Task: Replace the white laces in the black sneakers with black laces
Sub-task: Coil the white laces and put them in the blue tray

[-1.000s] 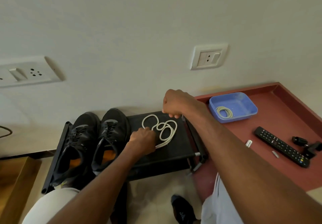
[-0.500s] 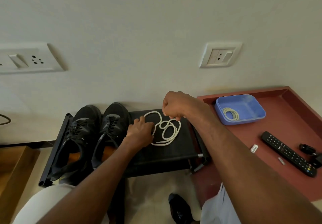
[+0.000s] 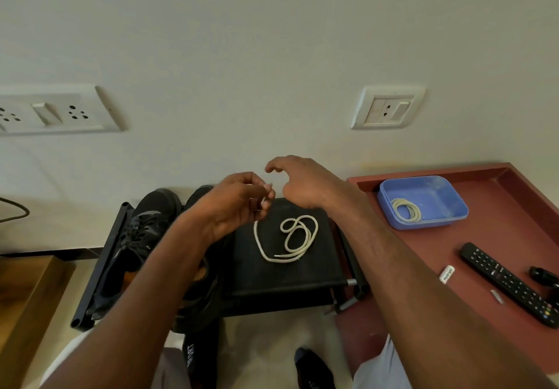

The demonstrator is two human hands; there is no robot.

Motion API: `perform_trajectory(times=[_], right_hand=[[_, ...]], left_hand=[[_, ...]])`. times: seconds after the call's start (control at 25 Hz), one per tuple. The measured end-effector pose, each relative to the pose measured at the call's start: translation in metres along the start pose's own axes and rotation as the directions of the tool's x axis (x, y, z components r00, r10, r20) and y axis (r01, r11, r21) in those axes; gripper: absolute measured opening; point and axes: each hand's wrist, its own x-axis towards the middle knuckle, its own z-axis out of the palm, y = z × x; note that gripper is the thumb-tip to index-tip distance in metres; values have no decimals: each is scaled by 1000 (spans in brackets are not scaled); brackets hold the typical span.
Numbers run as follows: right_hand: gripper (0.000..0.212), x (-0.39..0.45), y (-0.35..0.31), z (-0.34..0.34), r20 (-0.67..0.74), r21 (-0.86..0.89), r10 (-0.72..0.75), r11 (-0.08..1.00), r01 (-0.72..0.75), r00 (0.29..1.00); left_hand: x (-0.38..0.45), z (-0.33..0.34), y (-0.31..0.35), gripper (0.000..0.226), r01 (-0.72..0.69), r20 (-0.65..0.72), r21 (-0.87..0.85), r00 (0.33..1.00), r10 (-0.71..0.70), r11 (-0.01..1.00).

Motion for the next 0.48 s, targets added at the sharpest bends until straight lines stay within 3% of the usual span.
perform_trajectory(times=[0.04,0.12,0.24,0.32,0.4,0.48], right_hand=[[52,0,-4,0,4,105,-30,994,29,1000],[27,3,-13,2,-22,254,-51,966,55,998],[22,5,-19,1,-109,385,-42,919,81,993],[21,6,-18,3,-203,259,-73,958,125,976],[18,7,-17,10,-226,48,-108,991,122,968],[17,9,-18,16,-199,-35,-112,994,107,974]], left_hand=[[-14,-4,11,10,-43,104,-165,993,61,985],[-34,-11,24,10,-127,204,-327,958,201,936],[-35,-26,30,18,-146,139,-312,970,197,939],[-29,-33,29,25,-104,86,-119,990,115,987],[-25,-29,25,26,-69,25,184,998,65,980],[-23,-25,25,39,-38,-87,597,990,111,801]])
